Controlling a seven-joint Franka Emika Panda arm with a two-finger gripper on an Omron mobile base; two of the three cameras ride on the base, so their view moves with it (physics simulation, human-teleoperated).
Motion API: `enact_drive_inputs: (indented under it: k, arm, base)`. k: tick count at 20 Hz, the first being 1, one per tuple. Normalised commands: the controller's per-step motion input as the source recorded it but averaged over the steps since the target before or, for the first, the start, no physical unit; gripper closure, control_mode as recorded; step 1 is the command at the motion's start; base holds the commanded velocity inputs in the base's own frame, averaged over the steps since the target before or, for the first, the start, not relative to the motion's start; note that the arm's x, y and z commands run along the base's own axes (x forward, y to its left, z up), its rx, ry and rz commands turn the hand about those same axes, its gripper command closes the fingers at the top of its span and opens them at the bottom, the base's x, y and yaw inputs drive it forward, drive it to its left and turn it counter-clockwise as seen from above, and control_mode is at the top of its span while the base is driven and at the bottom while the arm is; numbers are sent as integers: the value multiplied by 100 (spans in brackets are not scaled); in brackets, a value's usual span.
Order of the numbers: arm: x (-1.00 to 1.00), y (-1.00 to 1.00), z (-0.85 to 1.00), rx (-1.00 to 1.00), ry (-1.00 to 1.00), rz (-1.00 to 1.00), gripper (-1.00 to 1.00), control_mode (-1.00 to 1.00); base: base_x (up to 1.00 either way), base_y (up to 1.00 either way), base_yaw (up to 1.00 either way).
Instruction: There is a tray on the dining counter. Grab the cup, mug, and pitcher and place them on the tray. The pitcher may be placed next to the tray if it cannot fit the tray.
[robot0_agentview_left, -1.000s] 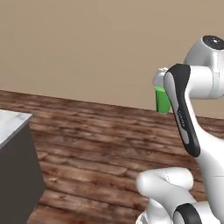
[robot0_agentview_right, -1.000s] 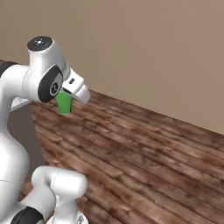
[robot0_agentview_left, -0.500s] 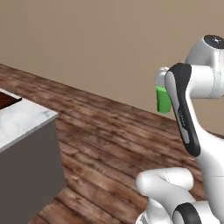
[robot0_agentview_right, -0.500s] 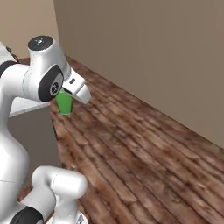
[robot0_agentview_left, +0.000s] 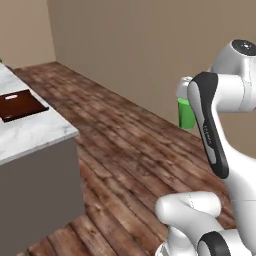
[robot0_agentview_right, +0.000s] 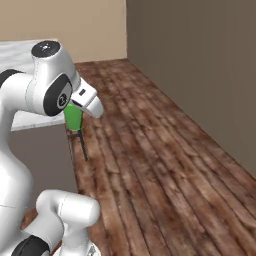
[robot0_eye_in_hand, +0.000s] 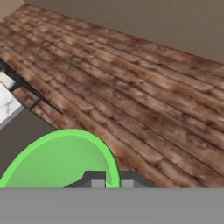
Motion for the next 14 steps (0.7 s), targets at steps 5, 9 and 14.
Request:
enact_drive_inputs:
  k: [5, 9, 14]
  arm:
    - [0, 0, 0, 0, 0, 0, 100, 100]
    - [0, 0, 0, 0, 0, 0, 100, 100]
    - [0, 0, 0, 0, 0, 0, 100, 100]
  base:
    - [37, -77, 48]
    - [39, -77, 48]
    - [32, -79, 49]
